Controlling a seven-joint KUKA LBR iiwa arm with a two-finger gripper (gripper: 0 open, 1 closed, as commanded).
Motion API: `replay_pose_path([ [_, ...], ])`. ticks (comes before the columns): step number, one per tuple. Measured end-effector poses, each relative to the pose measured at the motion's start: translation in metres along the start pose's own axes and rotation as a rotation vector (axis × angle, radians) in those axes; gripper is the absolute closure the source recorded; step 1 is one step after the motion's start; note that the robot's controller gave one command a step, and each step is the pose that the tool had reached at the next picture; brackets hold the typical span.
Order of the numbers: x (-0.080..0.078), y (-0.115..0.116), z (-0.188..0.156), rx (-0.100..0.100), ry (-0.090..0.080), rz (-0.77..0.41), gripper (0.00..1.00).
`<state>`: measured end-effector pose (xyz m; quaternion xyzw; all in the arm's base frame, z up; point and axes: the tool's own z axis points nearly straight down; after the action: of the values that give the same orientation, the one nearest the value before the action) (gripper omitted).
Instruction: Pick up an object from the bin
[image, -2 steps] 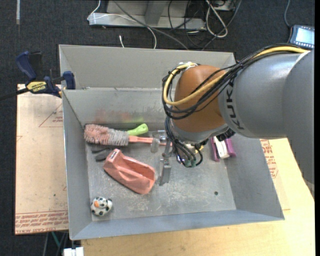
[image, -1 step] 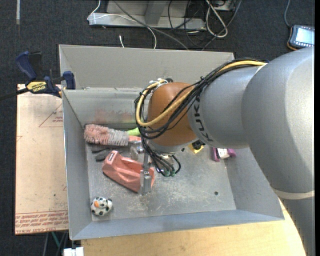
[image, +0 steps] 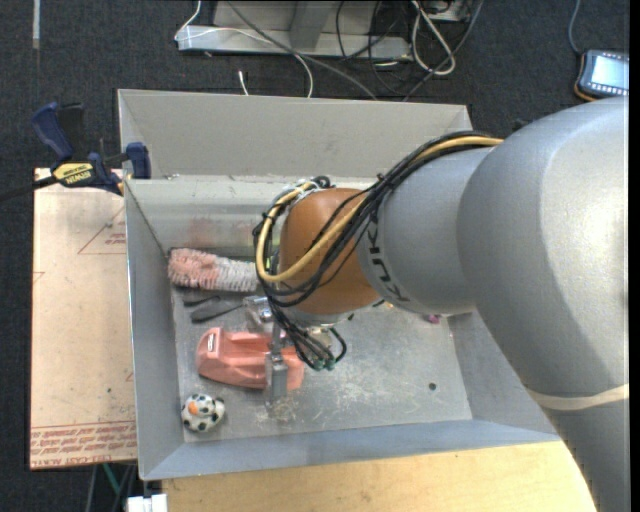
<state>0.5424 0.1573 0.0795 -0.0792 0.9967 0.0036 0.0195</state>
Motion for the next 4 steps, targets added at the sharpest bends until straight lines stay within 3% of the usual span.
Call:
replay_pose_path([
  [4, -0.0001, 0.0006, -0.0001, -0.002, -0.001, 0.001, 1.00],
])
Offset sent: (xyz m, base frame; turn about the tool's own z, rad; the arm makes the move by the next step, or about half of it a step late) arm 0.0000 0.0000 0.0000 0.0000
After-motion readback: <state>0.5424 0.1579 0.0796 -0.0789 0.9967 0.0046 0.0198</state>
